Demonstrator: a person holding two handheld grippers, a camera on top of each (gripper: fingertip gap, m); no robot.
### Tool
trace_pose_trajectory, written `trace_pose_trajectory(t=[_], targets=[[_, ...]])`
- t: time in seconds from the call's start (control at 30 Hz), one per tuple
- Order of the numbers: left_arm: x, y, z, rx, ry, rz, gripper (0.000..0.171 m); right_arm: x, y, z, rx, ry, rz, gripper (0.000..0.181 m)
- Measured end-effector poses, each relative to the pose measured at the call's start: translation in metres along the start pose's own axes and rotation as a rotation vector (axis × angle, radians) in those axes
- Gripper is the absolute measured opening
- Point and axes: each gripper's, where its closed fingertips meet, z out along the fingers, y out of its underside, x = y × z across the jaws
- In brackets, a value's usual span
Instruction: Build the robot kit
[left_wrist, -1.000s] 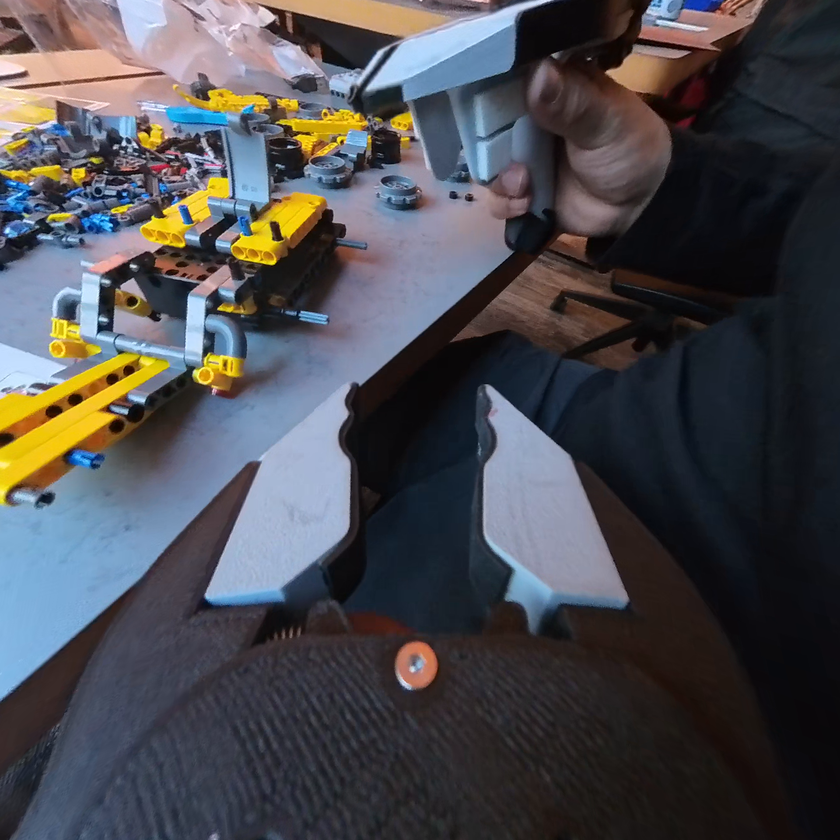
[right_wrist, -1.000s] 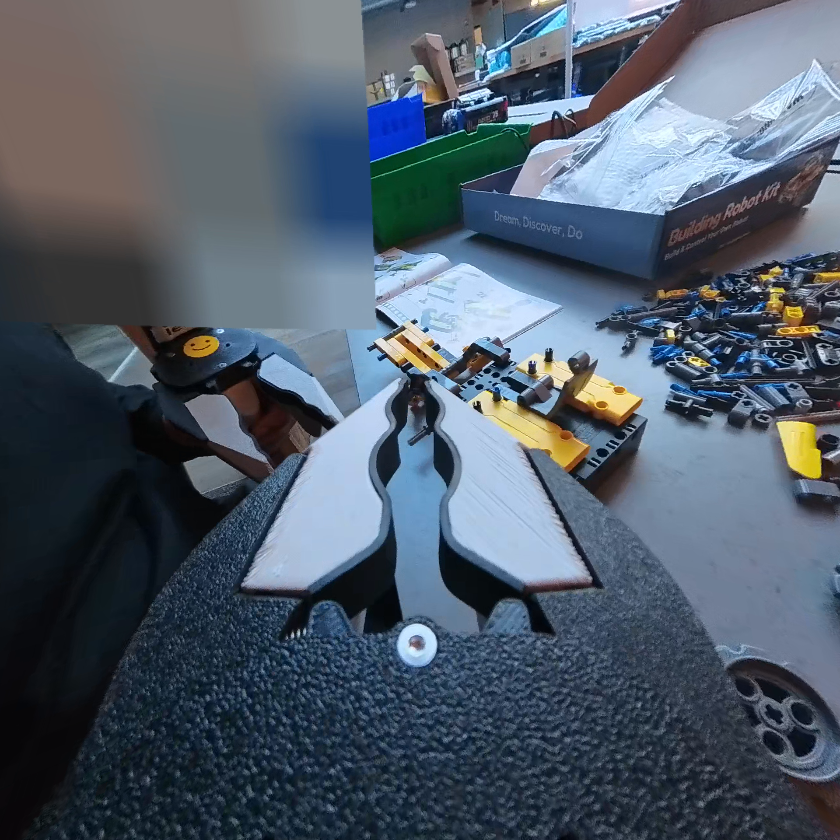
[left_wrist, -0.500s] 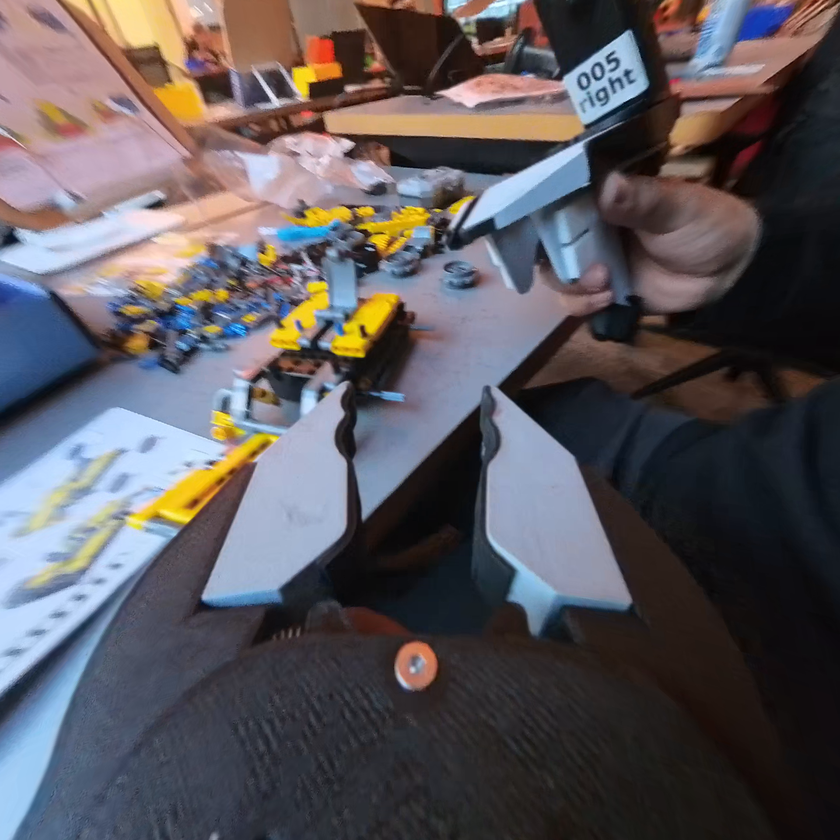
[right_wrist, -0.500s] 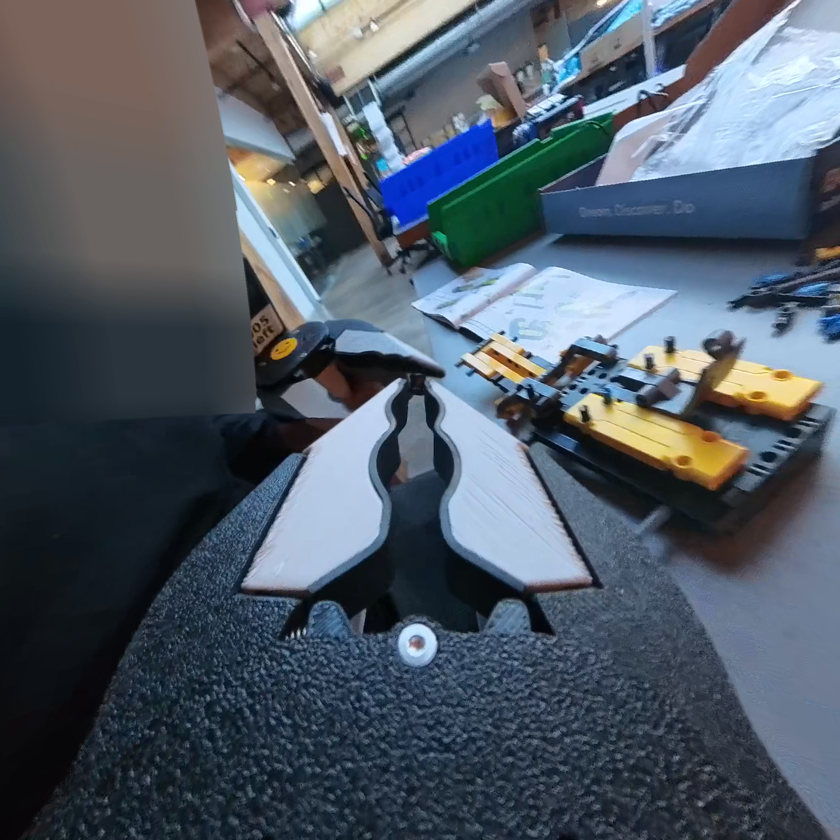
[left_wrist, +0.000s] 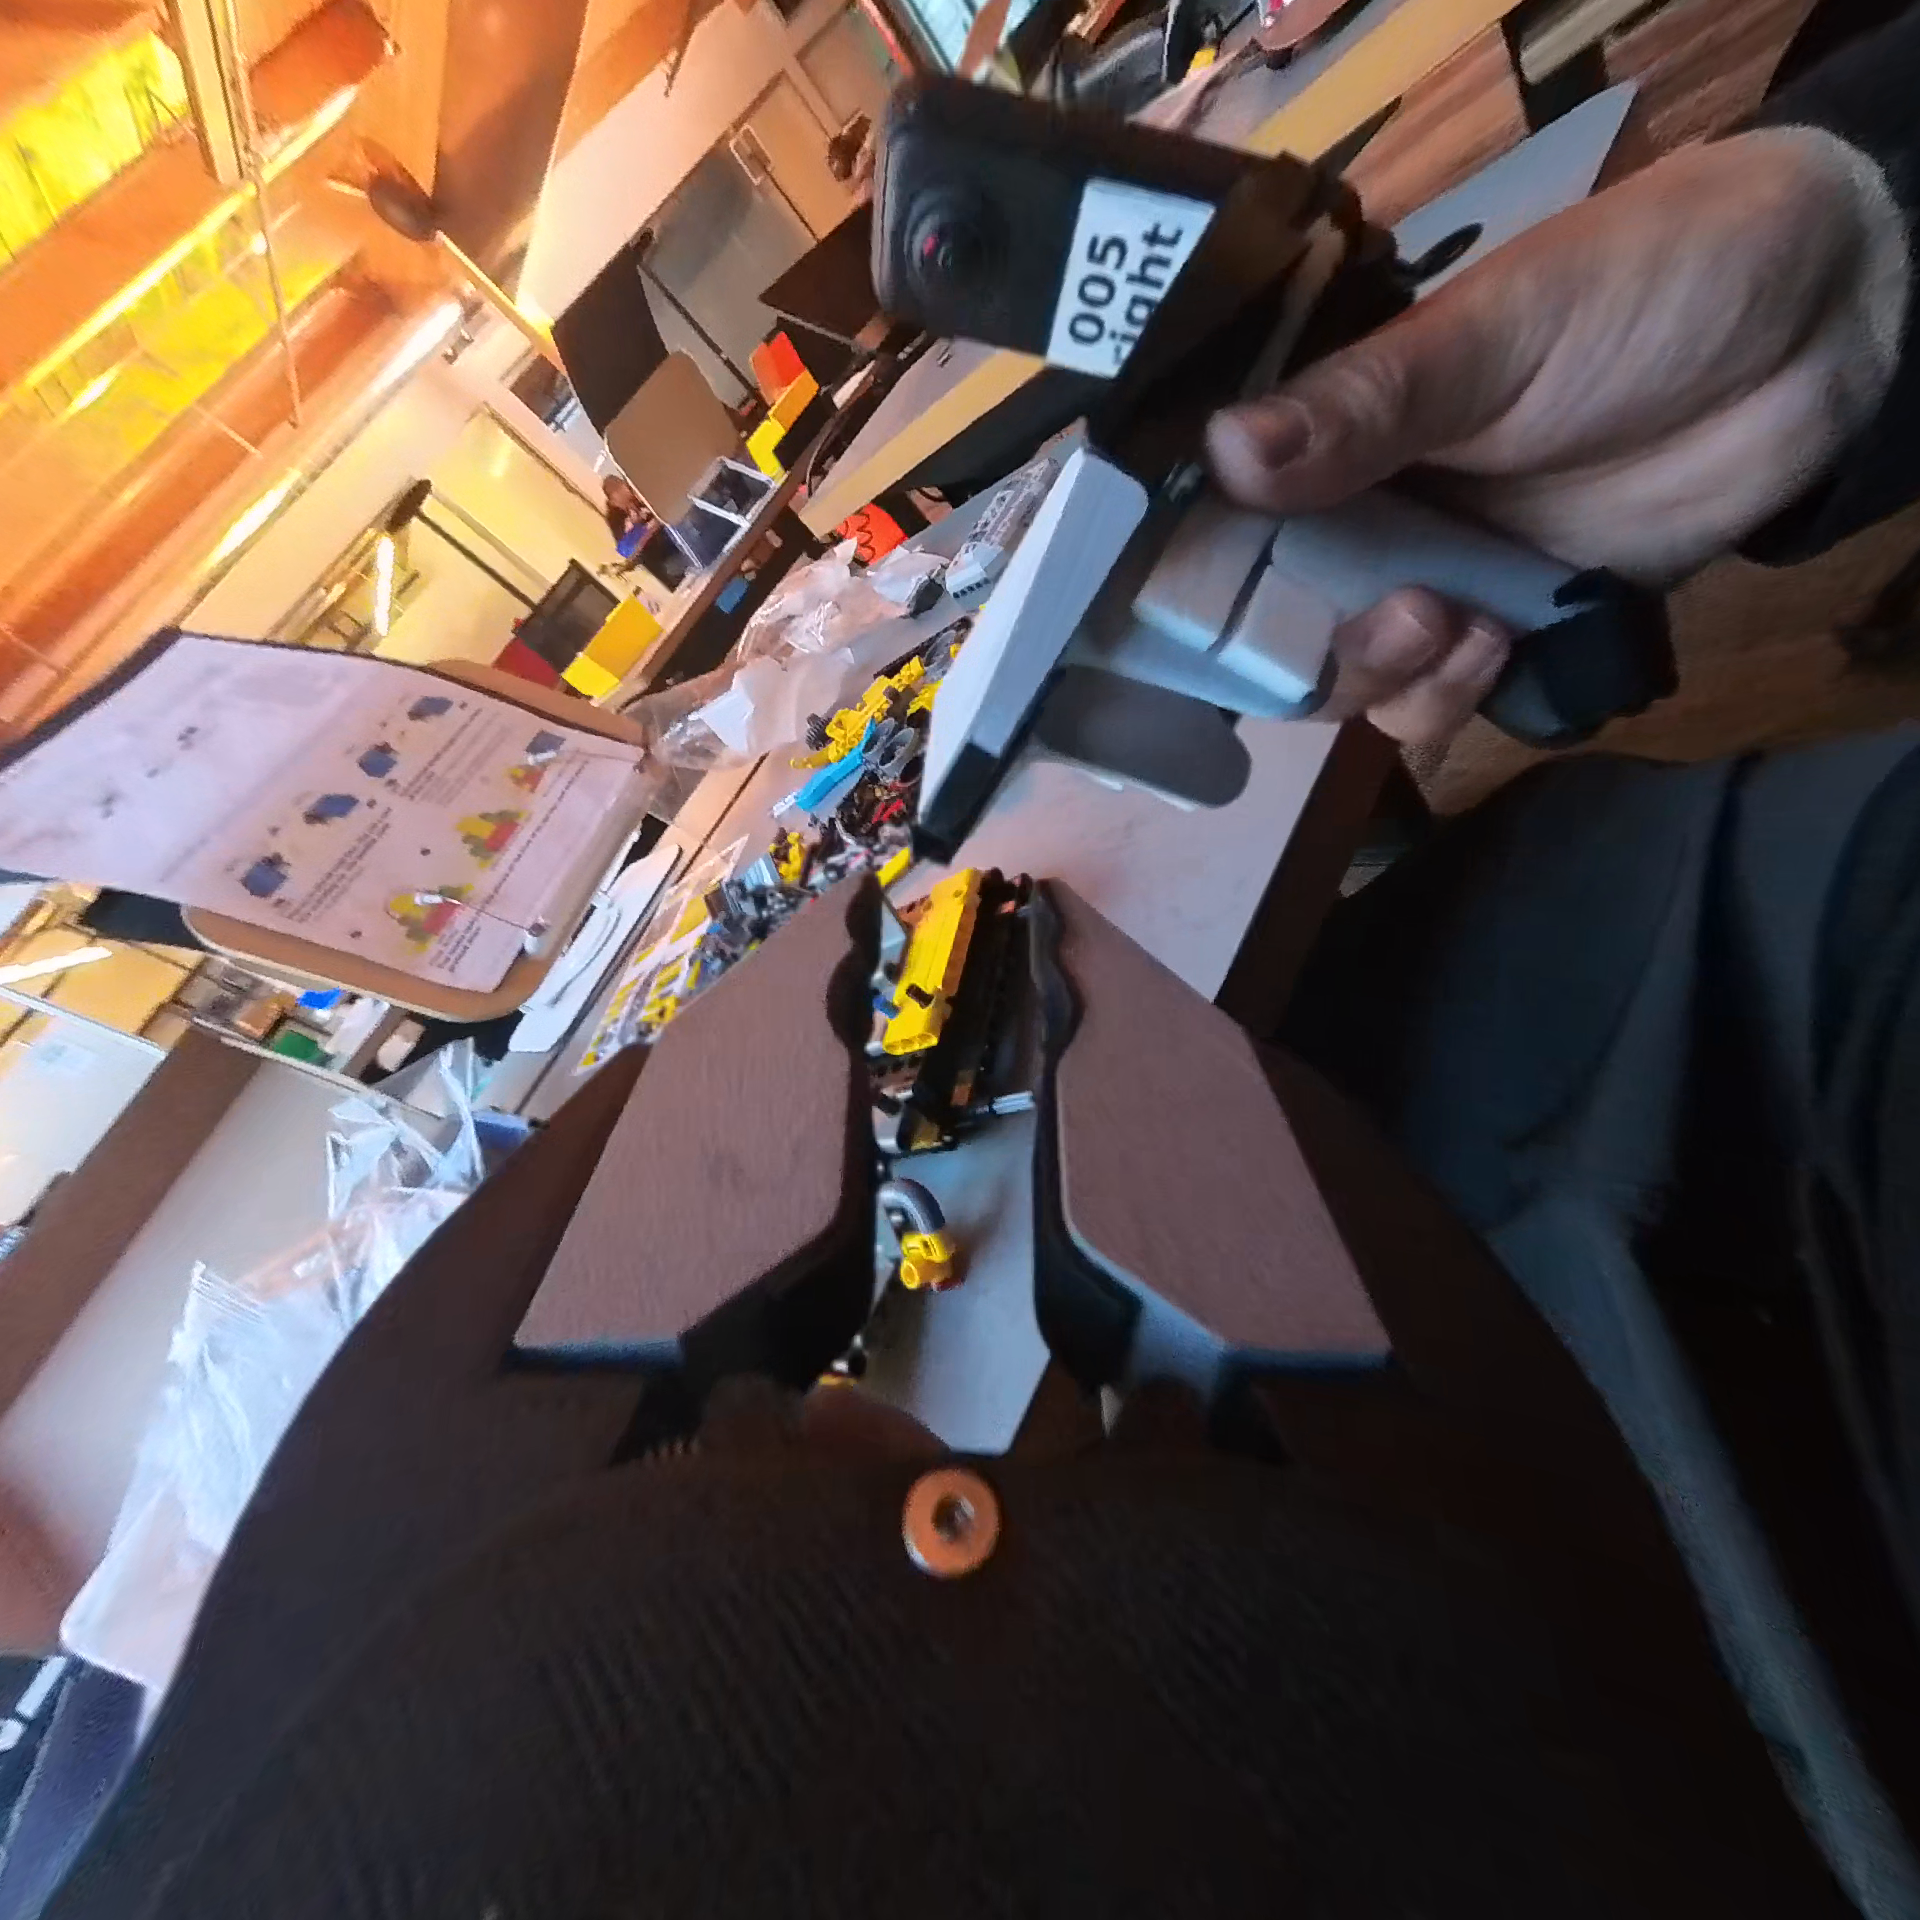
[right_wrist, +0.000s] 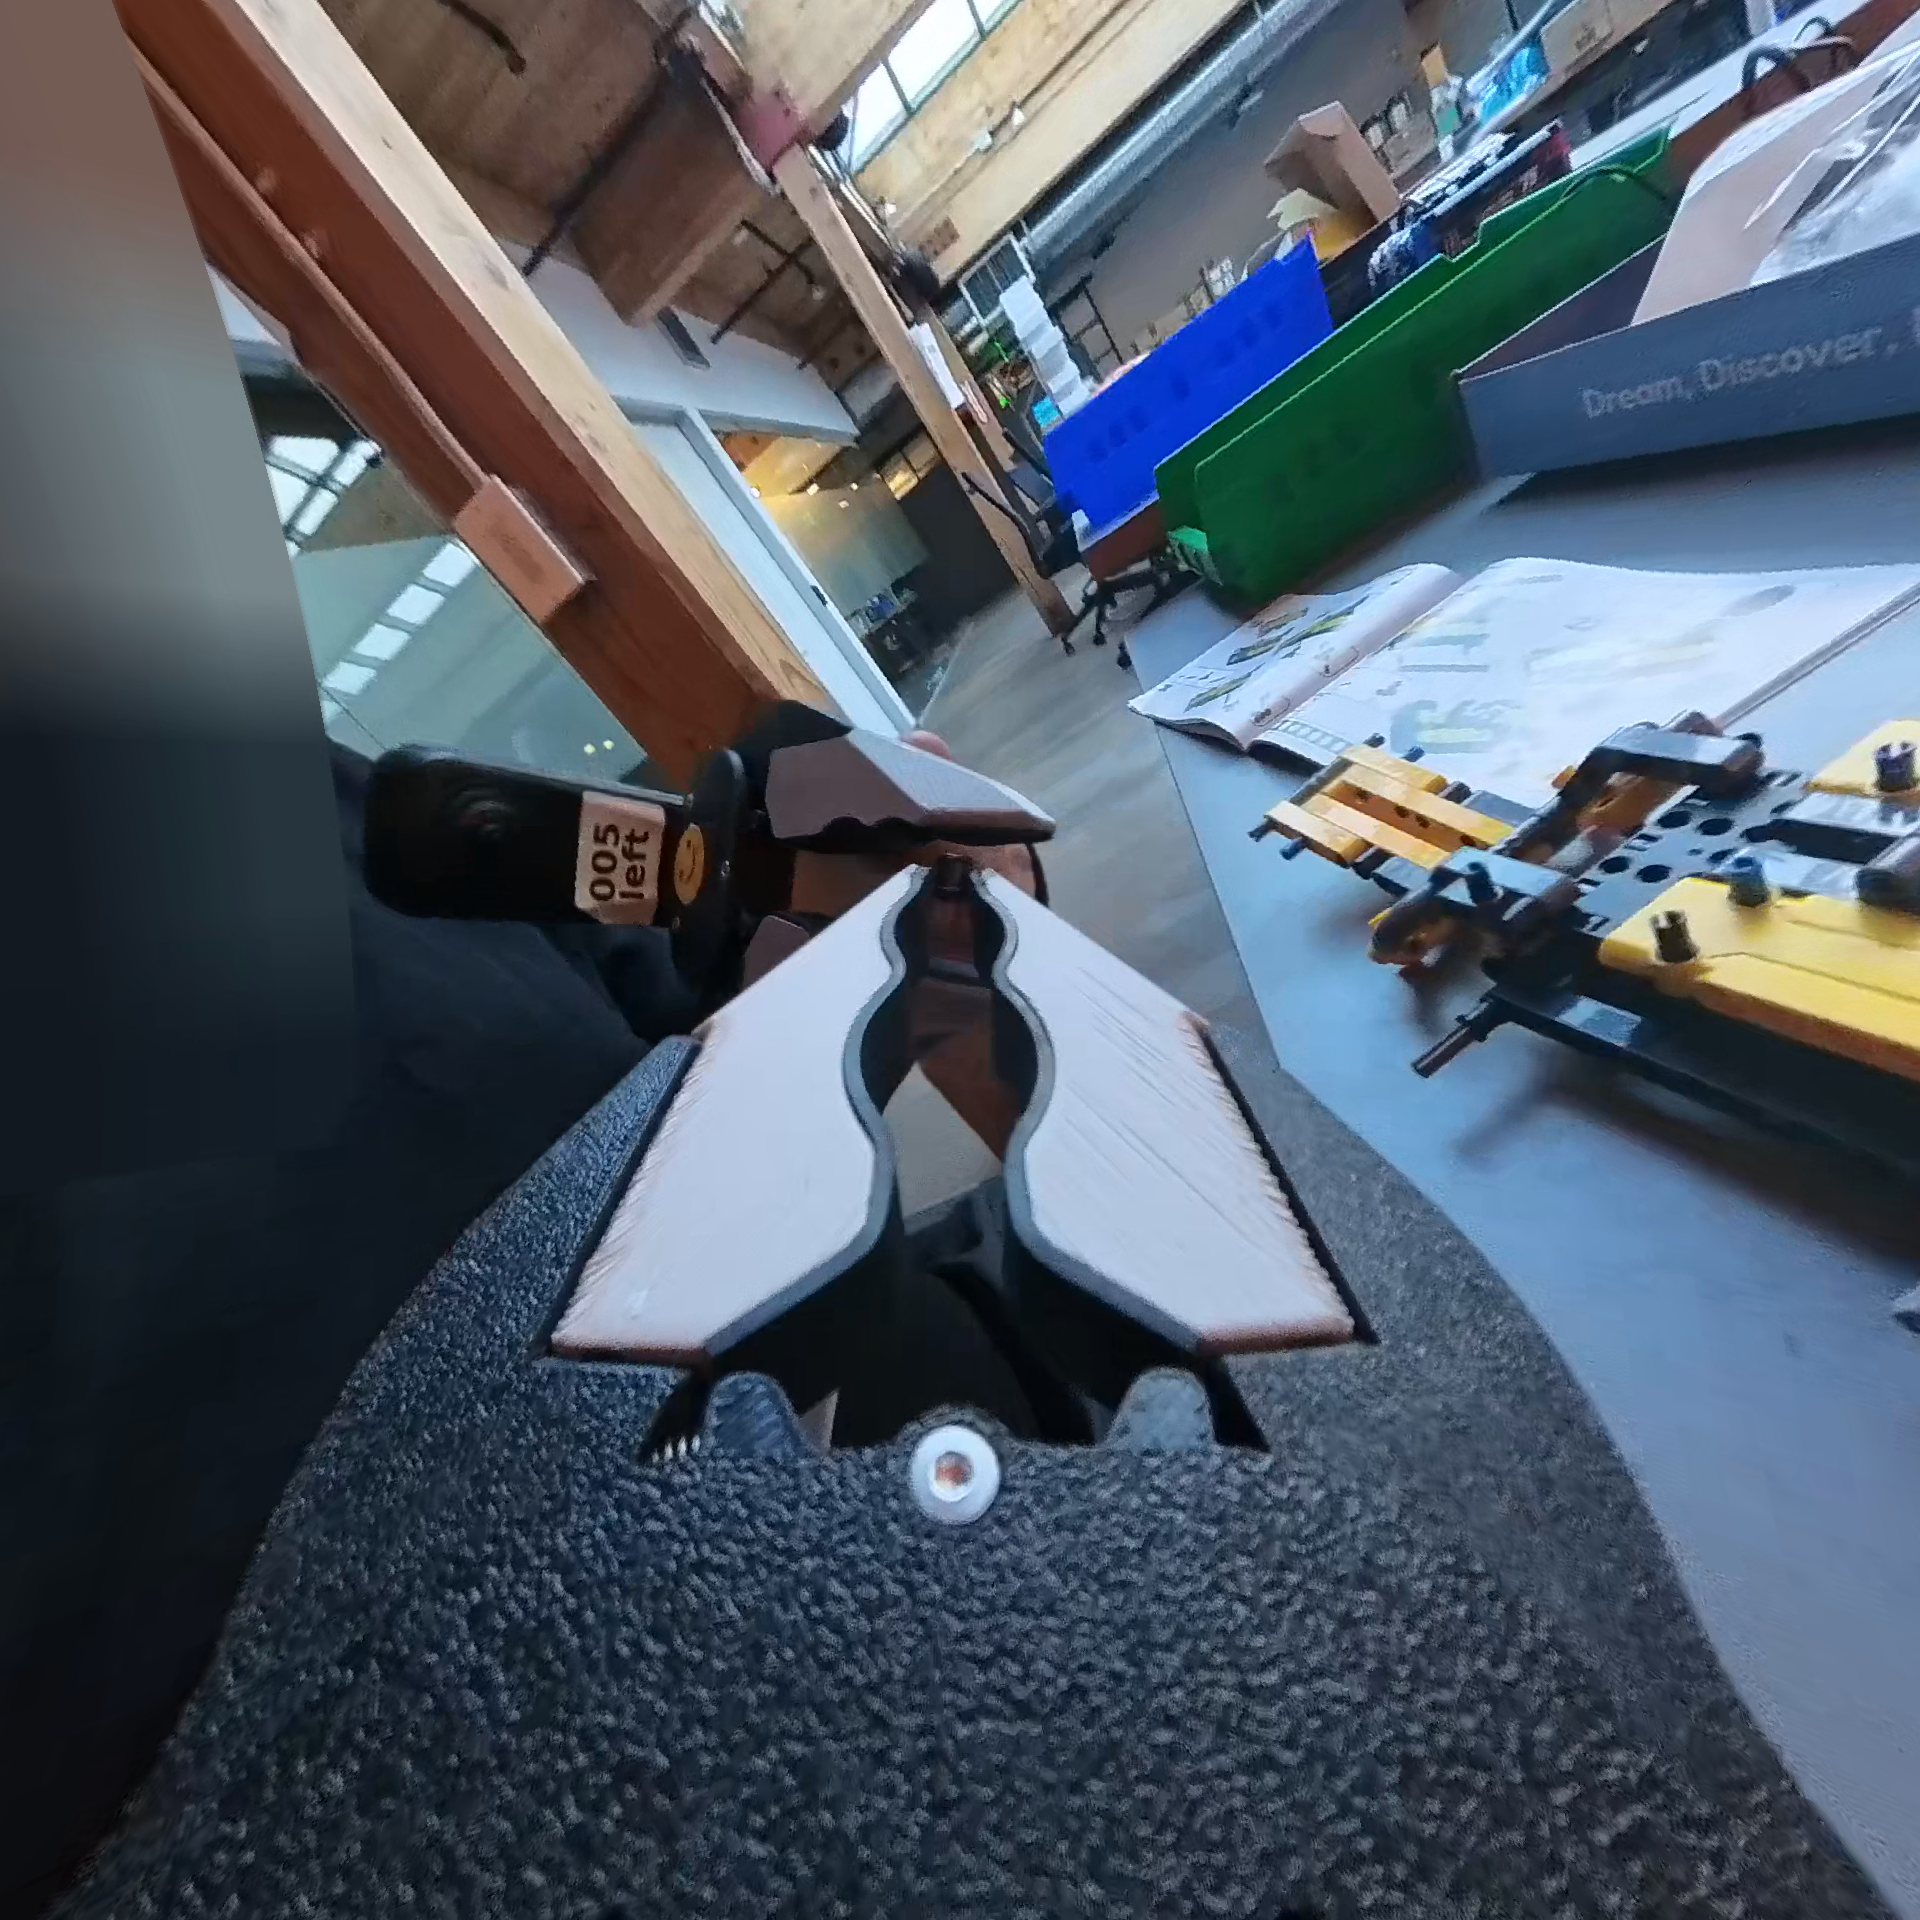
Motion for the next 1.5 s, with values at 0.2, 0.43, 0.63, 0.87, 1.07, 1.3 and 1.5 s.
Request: trace_pose_trajectory(t=[0.2,0.43,0.63,0.87,1.07,1.3,1.5], targets=[[-0.008,-0.017,-0.001,0.098,-0.063,0.050,0.013,0.002,-0.004,-0.003,0.074,-0.021,0.054,0.006],[-0.005,-0.010,0.009,0.118,-0.034,0.040,0.007,0.007,-0.005,-0.008,0.114,-0.039,0.080,0.007],[-0.008,-0.003,0.016,0.123,-0.035,-0.003,0.008,0.016,-0.008,-0.010,0.134,-0.023,0.070,0.006],[-0.013,0.002,0.019,0.129,-0.029,-0.089,0.016,0.022,-0.008,-0.013,0.158,-0.022,0.075,0.006],[0.005,0.004,0.019,0.112,0.032,-0.147,0.021,0.025,-0.008,-0.018,0.154,0.007,0.062,0.006],[0.028,0.017,0.004,0.098,0.185,-0.482,0.018,0.040,-0.005,-0.038,0.099,0.148,-0.035,0.006],[0.027,0.039,0.009,0.017,0.183,-0.531,0.018,0.048,0.002,-0.035,0.082,0.170,-0.008,0.006]])
